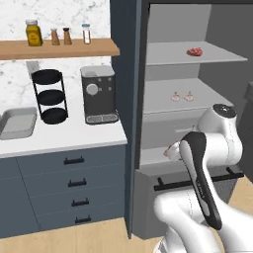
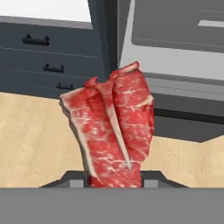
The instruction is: Place one garlic and one steak in each tupperware on the nearby counter, to pack two identical lunches.
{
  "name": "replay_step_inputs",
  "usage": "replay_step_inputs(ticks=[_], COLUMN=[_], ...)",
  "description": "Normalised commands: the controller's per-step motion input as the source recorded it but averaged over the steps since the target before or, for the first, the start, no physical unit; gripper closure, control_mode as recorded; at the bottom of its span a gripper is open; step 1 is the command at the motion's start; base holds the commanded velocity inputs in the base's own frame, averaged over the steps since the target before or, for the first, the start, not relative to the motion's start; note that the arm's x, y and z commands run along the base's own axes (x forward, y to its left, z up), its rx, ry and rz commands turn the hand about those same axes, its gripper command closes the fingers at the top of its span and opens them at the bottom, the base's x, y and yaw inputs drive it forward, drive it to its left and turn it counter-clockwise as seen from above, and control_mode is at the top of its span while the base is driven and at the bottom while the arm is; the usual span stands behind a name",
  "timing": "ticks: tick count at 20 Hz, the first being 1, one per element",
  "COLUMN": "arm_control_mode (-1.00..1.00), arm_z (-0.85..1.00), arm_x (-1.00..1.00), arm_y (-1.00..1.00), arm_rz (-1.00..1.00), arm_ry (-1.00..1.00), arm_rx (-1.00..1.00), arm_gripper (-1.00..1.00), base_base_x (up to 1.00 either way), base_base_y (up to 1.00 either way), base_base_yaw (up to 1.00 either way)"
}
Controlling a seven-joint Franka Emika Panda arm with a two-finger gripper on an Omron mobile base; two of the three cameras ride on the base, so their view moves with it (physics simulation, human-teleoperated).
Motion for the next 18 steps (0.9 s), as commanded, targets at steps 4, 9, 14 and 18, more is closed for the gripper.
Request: replay_step_inputs(ticks=[4,9,14,18], arm_control_mode=[1.00,1.00,1.00,1.00], arm_z=[0.00,0.00,0.00,0.00], arm_x=[0.00,0.00,0.00,0.00], arm_y=[0.00,0.00,0.00,0.00], arm_rz=[0.00,0.00,0.00,0.00], arm_ry=[0.00,0.00,0.00,0.00], arm_rx=[0.00,0.00,0.00,0.00], arm_gripper=[1.00,1.00,1.00,1.00], base_base_x=[-0.07,0.03,0.46,0.62], base_base_y=[1.00,1.00,1.00,0.74], base_base_yaw=[-0.02,-0.06,-0.13,-0.06])
